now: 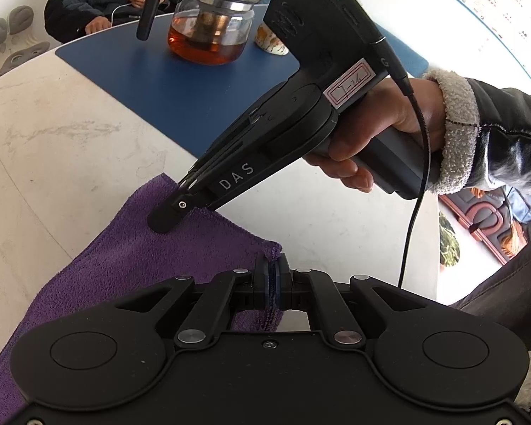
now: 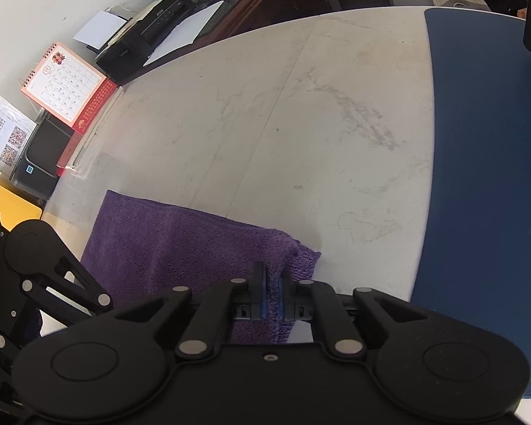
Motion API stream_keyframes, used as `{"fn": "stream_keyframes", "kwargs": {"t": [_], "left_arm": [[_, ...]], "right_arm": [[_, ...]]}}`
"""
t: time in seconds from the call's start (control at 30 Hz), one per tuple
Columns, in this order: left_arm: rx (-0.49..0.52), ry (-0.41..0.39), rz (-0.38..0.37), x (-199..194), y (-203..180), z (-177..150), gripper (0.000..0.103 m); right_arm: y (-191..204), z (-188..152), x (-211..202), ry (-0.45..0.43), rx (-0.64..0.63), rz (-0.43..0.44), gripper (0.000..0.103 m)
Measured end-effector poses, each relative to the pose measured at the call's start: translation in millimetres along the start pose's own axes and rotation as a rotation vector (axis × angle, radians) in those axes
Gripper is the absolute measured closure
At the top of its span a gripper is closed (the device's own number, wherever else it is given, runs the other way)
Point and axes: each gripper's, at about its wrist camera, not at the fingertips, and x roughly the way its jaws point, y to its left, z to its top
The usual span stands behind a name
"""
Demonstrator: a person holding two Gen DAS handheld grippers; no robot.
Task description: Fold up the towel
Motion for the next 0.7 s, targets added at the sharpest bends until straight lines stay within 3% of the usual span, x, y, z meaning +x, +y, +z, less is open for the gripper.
{"fn": "stream_keyframes", "kwargs": {"t": [0.17, 0.33, 0.57, 0.7], "left_arm": [[0.000, 0.040, -0.005, 8.8, -0.7, -2.6, 0.098], [0.007, 0.058, -0.005, 10.0, -4.5, -4.0, 0.092], [0.035, 0.059, -0.003, 0.3, -16.1, -9.4, 0.087], [0.038, 0.048, 0.017, -19.3, -21.3, -21.2, 0.087]], "right_arm": [[3.1, -1.7, -1.7, -0.007, -0.026, -0.017, 0.096], [2.1, -4.6, -14.8, -0.038, -0.026, -0.069, 0.081], [2.1, -17.2, -57.9, -0.143, 0.019, -0.124, 0.079], [16.0, -31.9, -71.4, -0.164, 0.029, -0.107, 0.079]]}}
